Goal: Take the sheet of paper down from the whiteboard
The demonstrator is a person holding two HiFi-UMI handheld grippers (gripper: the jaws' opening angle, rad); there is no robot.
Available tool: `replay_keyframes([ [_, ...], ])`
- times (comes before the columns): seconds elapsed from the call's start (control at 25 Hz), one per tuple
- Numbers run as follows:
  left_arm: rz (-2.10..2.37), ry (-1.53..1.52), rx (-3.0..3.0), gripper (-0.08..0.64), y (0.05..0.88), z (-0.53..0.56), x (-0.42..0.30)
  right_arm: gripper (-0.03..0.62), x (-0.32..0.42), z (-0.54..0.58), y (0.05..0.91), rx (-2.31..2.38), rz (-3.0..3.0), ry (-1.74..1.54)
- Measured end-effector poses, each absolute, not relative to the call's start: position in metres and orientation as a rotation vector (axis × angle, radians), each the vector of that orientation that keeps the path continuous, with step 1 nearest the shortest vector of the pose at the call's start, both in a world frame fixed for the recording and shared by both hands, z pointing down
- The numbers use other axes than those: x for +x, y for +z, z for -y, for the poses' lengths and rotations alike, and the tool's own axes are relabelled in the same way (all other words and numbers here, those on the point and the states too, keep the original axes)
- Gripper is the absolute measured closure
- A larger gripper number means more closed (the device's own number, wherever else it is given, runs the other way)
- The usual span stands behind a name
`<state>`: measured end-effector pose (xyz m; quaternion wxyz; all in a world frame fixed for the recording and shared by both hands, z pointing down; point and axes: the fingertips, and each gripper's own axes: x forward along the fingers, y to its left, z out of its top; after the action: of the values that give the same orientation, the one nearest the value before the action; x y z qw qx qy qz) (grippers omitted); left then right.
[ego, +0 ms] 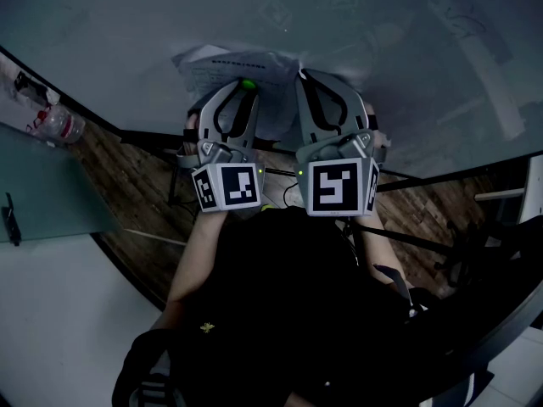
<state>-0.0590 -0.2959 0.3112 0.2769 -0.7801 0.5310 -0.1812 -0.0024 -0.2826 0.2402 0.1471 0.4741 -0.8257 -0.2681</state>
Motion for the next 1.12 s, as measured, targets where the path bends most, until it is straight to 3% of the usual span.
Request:
replay_keyframes([
  [1.12,-1.39,-0.482,-2.171,0.437,0.316,0.282,-0.061,0.577,-0.001,0.284,0.241,1.376,2.406,-0.702],
])
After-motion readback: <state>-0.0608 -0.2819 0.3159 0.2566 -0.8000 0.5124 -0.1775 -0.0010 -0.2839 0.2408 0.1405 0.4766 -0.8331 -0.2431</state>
